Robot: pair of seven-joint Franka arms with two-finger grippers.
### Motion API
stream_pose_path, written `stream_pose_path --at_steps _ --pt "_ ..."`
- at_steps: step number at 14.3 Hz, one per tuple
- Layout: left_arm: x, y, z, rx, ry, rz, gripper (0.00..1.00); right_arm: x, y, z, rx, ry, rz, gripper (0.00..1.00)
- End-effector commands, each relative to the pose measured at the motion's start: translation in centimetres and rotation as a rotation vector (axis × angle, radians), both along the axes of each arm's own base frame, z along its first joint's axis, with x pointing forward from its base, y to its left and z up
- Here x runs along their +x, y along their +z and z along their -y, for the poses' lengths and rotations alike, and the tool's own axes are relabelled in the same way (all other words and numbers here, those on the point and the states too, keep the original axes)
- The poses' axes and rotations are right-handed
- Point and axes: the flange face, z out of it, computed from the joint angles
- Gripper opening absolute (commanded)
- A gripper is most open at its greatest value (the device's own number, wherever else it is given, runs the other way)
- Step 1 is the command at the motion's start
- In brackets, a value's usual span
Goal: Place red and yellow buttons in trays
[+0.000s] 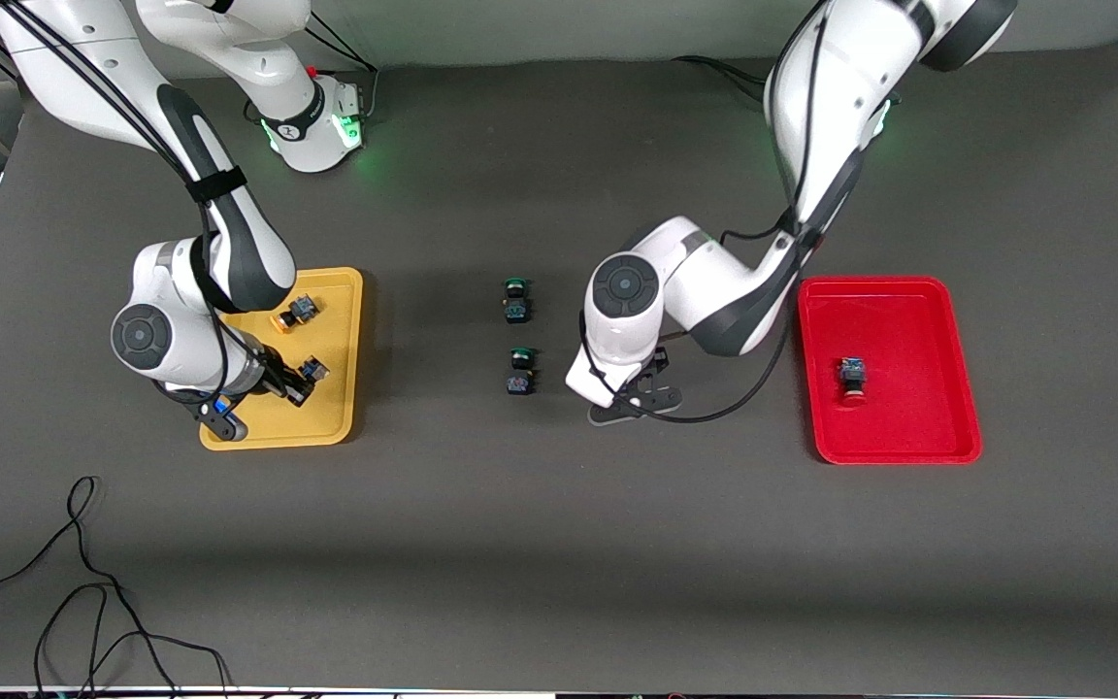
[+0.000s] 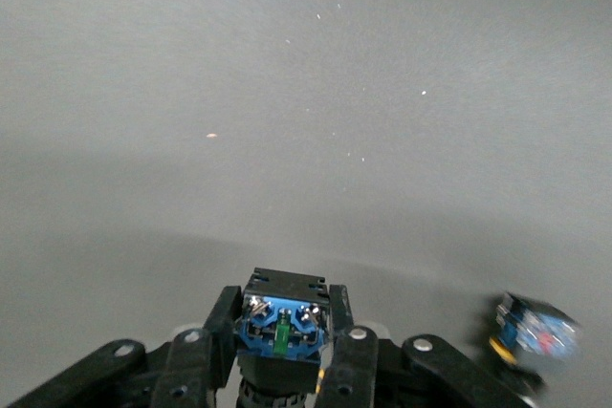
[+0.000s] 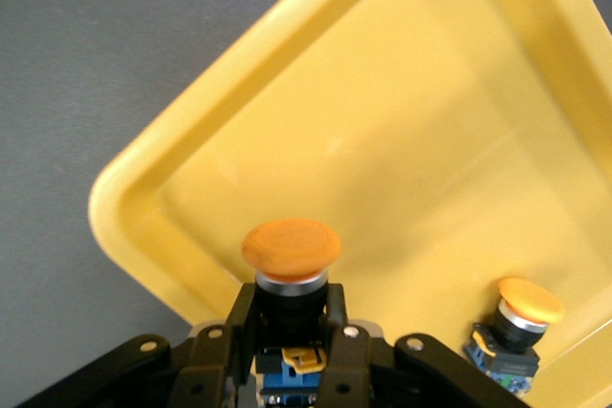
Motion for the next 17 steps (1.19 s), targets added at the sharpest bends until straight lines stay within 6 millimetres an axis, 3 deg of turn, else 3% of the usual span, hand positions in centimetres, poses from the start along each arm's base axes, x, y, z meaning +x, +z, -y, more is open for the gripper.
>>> stream_pose_path --at_steps 1,2,4,7,9,11,13,15,16,17 --pt "1.3 6.3 -5.2 -0.038 -0.018 -0.061 0.11 -0.1 -0.5 1.9 -0.002 0.033 0.014 0.1" --pt "2.1 7.7 -8.6 -0.04 -0.033 -0.087 0.11 -0.2 -1.4 2.0 -0.003 0.033 0.007 0.1" --pt "3.1 8.4 -16.7 -0.033 -0.067 -0.118 0.11 -0.4 -2.6 2.1 -0.004 0.033 0.007 0.11" --pt "2.8 6.6 -29.7 -0.013 -0.169 -0.171 0.11 -0.4 -3.1 2.6 -0.004 0.023 0.007 0.14" --pt "3.6 5.3 -38.5 -0.03 -0.23 -0.188 0.11 -0.5 -3.2 2.6 -0.005 0.023 0.004 0.14" --pt "3.8 3.2 -45.0 -0.022 -0.271 -0.164 0.11 -0.6 -3.7 2.7 -0.004 0.021 -0.005 0.15" --pt "3.1 -0.8 -47.4 -0.011 -0.287 -0.115 0.11 -0.6 -3.9 2.7 -0.004 0.02 -0.007 0.16" --pt "2.1 -6.0 -48.9 0.017 -0.318 -0.073 0.11 -0.5 -4.0 2.8 -0.005 0.02 -0.004 0.17" --pt "1.5 -8.1 -49.6 0.017 -0.322 -0.052 0.11 -0.2 -4.2 2.8 -0.004 0.019 0.007 0.21" --pt "1.0 -9.7 -50.2 0.014 -0.321 -0.023 0.11 -0.2 -4.4 2.8 -0.005 0.017 0.014 0.32"
